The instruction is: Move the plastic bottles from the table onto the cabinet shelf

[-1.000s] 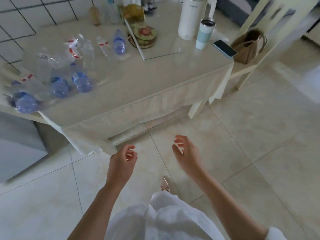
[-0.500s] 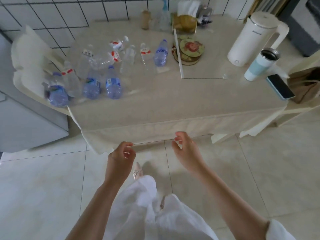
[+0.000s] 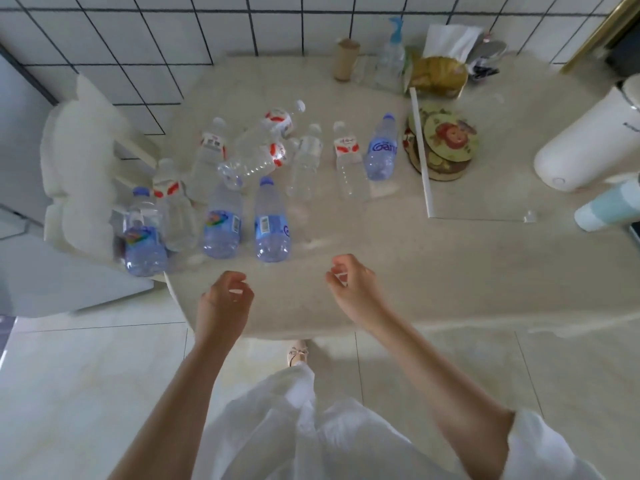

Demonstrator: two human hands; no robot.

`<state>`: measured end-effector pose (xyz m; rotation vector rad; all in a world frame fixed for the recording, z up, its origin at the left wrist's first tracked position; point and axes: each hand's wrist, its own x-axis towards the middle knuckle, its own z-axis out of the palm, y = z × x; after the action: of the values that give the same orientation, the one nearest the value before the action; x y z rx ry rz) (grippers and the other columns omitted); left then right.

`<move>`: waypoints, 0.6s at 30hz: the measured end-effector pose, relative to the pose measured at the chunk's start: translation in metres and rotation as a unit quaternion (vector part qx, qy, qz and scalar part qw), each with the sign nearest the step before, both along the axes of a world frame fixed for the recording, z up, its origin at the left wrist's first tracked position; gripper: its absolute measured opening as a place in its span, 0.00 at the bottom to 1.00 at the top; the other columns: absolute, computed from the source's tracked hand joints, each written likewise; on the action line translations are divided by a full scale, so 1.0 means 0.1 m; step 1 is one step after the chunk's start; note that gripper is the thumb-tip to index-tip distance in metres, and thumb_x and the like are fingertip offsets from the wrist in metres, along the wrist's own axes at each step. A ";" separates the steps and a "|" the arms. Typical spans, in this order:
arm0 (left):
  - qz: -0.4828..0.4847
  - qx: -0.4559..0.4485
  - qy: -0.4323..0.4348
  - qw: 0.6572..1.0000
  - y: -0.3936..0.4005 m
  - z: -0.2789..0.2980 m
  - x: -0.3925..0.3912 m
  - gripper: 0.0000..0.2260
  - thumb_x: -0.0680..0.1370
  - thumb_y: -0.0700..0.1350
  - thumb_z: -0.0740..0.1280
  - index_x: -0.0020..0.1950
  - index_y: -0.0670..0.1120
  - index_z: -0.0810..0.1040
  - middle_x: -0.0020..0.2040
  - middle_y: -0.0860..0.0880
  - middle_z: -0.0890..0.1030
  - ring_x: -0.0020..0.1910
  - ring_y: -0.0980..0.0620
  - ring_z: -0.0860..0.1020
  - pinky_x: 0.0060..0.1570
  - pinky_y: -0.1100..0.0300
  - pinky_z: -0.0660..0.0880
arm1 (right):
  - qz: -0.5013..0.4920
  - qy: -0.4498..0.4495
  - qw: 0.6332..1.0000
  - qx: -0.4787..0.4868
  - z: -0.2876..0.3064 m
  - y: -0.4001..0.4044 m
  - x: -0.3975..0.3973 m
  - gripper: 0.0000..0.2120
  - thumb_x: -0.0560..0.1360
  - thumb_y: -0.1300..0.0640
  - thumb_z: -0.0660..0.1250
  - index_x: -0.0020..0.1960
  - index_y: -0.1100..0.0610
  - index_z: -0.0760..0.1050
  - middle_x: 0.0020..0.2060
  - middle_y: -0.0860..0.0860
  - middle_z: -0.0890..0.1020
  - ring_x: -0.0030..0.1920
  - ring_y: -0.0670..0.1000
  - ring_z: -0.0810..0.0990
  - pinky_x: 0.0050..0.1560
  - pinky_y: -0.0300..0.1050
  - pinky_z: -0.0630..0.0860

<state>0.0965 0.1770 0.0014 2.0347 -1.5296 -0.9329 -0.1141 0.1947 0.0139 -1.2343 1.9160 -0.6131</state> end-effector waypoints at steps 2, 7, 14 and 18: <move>0.001 0.017 -0.002 1.000 -0.34 -0.05 0.13 0.10 0.74 0.38 0.69 0.55 0.43 0.79 0.48 0.44 0.82 0.47 0.43 0.81 0.49 0.54 0.76 | 0.002 -0.005 1.000 0.020 -0.04 -0.34 0.11 0.16 0.77 0.57 0.65 0.63 0.63 0.73 0.55 0.58 0.81 0.56 0.58 0.80 0.57 0.46 0.72; -0.017 0.021 -0.056 0.998 -1.07 -0.11 0.24 0.20 0.73 0.39 0.69 0.65 0.42 0.73 0.61 0.39 0.76 0.59 0.39 0.75 0.57 0.49 0.71 | 0.011 -0.029 0.995 0.096 -0.12 -1.01 0.34 0.22 0.77 0.53 0.65 0.67 0.62 0.70 0.59 0.56 0.79 0.60 0.56 0.77 0.57 0.44 0.70; -0.018 0.121 -0.106 0.987 -1.72 -0.28 0.14 0.32 0.74 0.48 0.70 0.74 0.47 0.59 0.69 0.39 0.67 0.65 0.35 0.68 0.61 0.43 0.69 | 0.006 -0.051 0.983 0.178 -0.29 -1.64 0.62 0.28 0.76 0.49 0.68 0.67 0.65 0.65 0.63 0.61 0.74 0.64 0.60 0.73 0.58 0.44 0.68; -0.010 0.138 -0.108 0.985 -1.86 -0.41 0.08 0.39 0.73 0.48 0.72 0.75 0.47 0.52 0.70 0.37 0.64 0.67 0.35 0.66 0.63 0.42 0.67 | -0.004 -0.070 0.973 0.220 -0.39 -1.82 0.74 0.30 0.71 0.44 0.70 0.63 0.62 0.65 0.63 0.60 0.73 0.62 0.61 0.74 0.60 0.50 0.73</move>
<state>0.1040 -0.0086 -0.0392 2.3862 -1.6089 -1.0067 -0.0405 0.0127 -0.0256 -0.8769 1.8120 -0.2490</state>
